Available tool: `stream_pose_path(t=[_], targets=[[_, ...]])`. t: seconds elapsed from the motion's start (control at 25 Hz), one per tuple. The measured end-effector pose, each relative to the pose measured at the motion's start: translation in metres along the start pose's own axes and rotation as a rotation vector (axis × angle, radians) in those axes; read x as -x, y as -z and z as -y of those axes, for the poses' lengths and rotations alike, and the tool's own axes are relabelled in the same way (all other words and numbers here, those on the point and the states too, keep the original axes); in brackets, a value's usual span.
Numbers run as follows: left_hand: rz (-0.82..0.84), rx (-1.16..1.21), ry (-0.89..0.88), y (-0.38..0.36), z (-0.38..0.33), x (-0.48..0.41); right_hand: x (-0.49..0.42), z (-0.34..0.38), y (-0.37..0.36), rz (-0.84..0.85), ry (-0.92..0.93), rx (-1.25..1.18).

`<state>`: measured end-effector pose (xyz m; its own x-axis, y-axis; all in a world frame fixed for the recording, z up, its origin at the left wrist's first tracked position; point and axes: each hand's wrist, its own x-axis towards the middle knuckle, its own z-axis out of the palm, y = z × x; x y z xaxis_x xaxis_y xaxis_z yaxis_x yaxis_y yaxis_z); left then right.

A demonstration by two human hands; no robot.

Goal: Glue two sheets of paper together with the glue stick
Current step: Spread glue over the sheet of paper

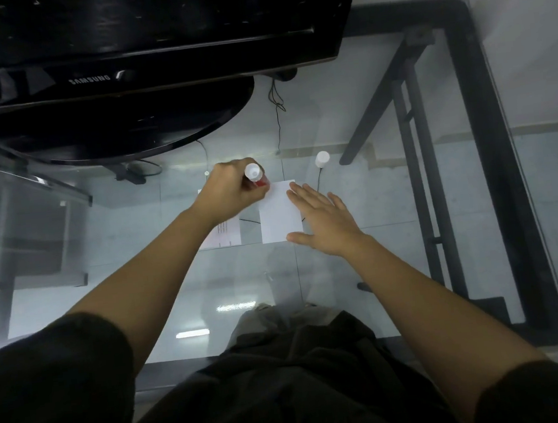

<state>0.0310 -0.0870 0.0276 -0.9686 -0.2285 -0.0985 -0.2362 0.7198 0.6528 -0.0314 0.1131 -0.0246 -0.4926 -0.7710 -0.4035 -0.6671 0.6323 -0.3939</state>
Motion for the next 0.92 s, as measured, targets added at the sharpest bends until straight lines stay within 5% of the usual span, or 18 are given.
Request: stream_pose_path(t=[0.28,0.6,0.92], targets=[[0.208,0.004,-0.121,-0.019,-0.011,0.051,0.001,-0.002,0.014,0.054,0.032,0.07],[0.041,-0.043,0.016,0.004,-0.001,-0.006,0.001,-0.002,0.017,0.066,0.039,0.04],[0.222,-0.007,-0.1,-0.016,-0.011,0.032,0.0,-0.005,0.019,0.068,0.051,0.037]])
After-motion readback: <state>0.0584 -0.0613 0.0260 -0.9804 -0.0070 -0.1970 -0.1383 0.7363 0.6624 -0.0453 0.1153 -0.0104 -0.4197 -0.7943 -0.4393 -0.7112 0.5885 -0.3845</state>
